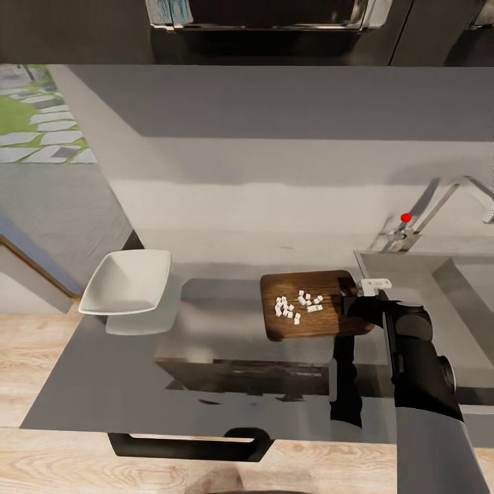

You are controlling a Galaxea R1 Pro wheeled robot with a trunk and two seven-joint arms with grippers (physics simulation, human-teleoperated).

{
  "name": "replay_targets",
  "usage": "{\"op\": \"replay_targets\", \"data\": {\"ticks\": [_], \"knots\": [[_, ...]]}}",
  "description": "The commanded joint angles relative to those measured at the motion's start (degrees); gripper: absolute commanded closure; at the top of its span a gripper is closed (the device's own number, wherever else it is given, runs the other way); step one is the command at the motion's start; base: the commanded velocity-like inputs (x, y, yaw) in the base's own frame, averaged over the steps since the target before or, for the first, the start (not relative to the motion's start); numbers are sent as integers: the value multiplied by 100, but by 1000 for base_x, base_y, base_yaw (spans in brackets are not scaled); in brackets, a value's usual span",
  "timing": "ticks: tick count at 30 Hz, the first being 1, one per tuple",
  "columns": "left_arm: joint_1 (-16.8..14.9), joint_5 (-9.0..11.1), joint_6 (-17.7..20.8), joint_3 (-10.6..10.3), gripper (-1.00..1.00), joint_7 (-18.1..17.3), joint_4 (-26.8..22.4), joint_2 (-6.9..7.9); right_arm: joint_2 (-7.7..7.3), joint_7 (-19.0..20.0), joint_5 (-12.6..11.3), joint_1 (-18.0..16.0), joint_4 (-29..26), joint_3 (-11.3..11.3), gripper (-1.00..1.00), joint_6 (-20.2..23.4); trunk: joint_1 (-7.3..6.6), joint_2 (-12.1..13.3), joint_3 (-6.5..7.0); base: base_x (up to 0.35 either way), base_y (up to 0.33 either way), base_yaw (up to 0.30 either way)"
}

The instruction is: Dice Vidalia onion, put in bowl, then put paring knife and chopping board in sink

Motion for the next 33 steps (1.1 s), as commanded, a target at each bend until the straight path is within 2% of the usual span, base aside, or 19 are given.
{"op": "replay_targets", "data": {"ticks": [1,14,33], "knots": [[-10,52,-41,-49,-100,7,25,-4,5,47,53,-4,42,-12,100,60,4,-8,0,0,0,0],[-10,53,-41,-49,-100,7,25,-4,-11,56,53,-4,42,-22,100,60,4,-8,113,0,0,0],[-10,52,-41,-49,-100,7,25,-4,7,56,60,-4,41,-22,100,60,4,-8,152,0,0,0]]}}
